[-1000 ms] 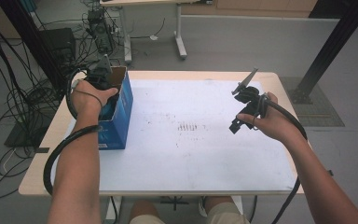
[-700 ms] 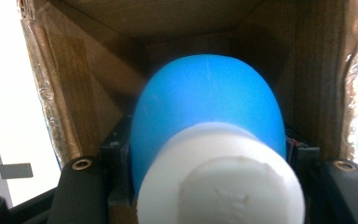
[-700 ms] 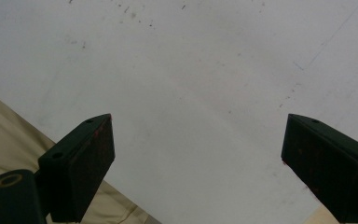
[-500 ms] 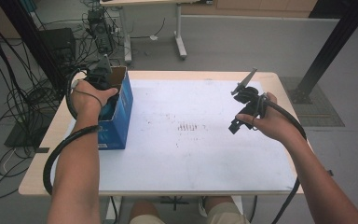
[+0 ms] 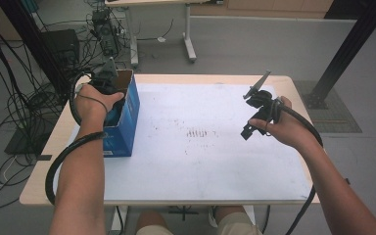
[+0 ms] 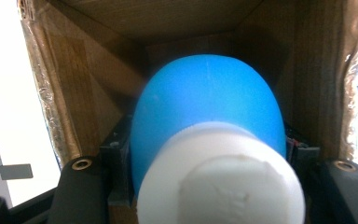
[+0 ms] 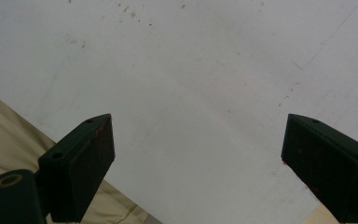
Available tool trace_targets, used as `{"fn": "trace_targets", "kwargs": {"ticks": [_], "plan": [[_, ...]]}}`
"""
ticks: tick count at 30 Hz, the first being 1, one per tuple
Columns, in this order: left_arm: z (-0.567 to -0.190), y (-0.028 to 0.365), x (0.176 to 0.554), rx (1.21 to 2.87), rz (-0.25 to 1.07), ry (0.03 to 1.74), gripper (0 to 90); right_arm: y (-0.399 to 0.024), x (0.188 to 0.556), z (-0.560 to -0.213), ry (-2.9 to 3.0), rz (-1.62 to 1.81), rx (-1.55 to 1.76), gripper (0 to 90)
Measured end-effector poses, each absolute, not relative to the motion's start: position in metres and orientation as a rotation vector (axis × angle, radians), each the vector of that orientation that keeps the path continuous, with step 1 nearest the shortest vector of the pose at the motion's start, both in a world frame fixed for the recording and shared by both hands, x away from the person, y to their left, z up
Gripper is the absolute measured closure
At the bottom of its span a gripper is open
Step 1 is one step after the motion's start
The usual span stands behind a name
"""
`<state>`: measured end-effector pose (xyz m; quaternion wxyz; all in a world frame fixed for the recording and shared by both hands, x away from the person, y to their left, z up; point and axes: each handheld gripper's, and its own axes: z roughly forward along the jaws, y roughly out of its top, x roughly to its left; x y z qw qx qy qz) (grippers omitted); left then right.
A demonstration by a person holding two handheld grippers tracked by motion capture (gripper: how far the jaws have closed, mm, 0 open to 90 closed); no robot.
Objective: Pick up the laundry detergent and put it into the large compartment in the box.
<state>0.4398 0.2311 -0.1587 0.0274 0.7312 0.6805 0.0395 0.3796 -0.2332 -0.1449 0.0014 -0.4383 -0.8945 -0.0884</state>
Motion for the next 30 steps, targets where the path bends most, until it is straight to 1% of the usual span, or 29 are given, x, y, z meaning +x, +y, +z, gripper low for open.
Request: {"fn": "trace_targets", "kwargs": {"ticks": [30], "plan": [[-0.1589,0.232,0.4386,2.25,0.123,2.101,37.4,-0.2324,0.3799,-0.1453,-2.809,-0.278,-1.371,9.6]]}}
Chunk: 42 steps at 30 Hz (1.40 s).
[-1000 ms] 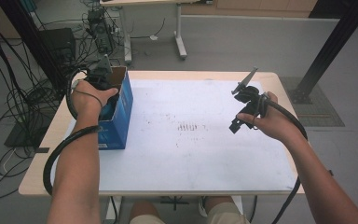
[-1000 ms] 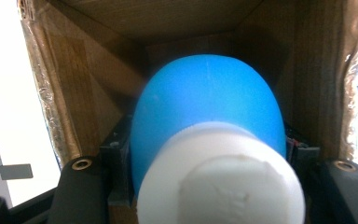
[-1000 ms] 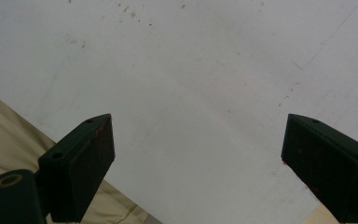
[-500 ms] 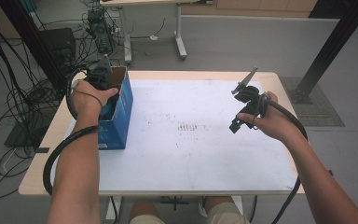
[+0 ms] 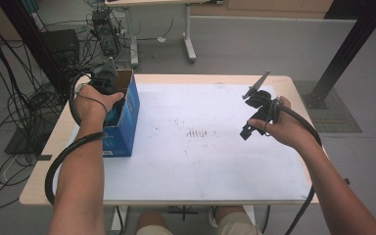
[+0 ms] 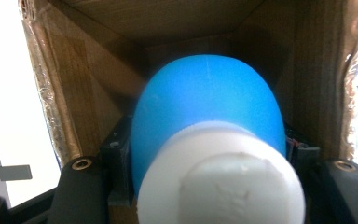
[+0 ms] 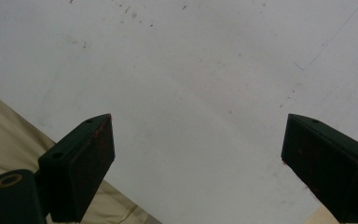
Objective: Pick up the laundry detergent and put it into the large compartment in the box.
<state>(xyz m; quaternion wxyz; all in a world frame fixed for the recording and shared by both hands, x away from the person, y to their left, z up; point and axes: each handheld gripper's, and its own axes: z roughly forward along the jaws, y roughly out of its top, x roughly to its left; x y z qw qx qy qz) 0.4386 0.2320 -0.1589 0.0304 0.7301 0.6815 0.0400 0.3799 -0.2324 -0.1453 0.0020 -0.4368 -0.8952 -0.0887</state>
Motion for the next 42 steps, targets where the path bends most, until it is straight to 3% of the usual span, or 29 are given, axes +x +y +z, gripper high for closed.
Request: {"fn": "trace_targets", "kwargs": {"ticks": [42], "plan": [[-0.159,0.233,0.4375,2.248,0.125,2.097,37.4,-0.2303,0.3796,-0.1448,-2.813,-0.275,-1.368,9.6]]}}
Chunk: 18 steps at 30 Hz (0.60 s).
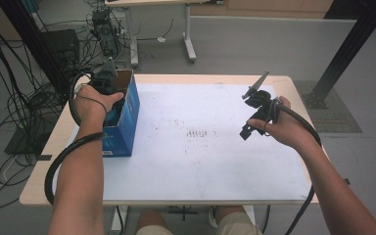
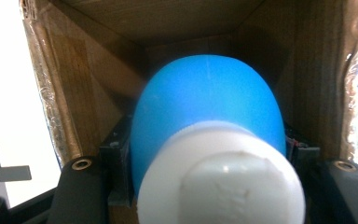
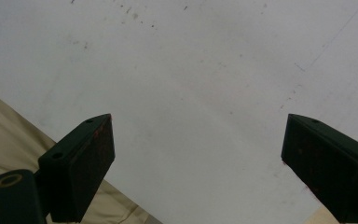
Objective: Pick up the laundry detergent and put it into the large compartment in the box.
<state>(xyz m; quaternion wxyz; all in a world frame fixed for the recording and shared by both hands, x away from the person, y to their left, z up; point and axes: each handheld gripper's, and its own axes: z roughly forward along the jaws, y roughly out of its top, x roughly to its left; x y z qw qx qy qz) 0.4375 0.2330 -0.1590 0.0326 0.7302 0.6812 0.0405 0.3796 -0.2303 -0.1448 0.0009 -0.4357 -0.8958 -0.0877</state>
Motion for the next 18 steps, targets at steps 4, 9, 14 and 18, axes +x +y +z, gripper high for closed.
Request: {"fn": "trace_targets", "kwargs": {"ticks": [4,9,14,18], "plan": [[-0.159,0.2326,0.4378,2.249,0.125,2.097,37.3,-0.2305,0.3795,-0.145,-2.809,-0.273,-1.374,9.6],[-0.159,0.2325,0.4378,2.249,0.126,2.097,37.3,-0.2309,0.3792,-0.1448,-2.809,-0.276,-1.375,9.6],[-0.159,0.2329,0.4372,2.247,0.126,2.096,37.3,-0.2306,0.3795,-0.1448,-2.81,-0.276,-1.372,9.6],[-0.159,0.2325,0.4374,2.249,0.126,2.096,37.3,-0.2301,0.3795,-0.1447,-2.81,-0.276,-1.372,9.5]]}}
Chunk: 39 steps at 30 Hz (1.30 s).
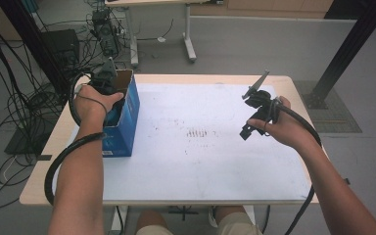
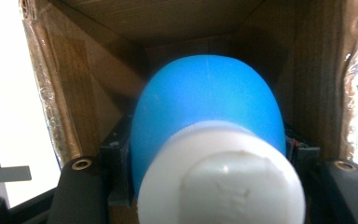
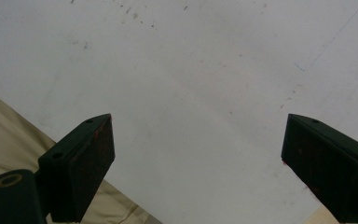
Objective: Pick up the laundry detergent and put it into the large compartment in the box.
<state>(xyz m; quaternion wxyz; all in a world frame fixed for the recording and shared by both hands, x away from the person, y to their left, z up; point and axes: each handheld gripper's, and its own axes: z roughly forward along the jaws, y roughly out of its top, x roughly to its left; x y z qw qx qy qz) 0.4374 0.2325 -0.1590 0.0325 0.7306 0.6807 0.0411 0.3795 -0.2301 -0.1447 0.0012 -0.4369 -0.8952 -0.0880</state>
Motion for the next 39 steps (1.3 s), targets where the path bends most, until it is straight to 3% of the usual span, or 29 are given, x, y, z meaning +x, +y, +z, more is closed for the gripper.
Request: {"fn": "trace_targets", "kwargs": {"ticks": [39], "plan": [[-0.1552,0.2344,0.4352,2.24,0.128,2.076,35.2,-0.2283,0.3791,-0.1441,-2.813,-0.281,-1.364,9.5]]}}
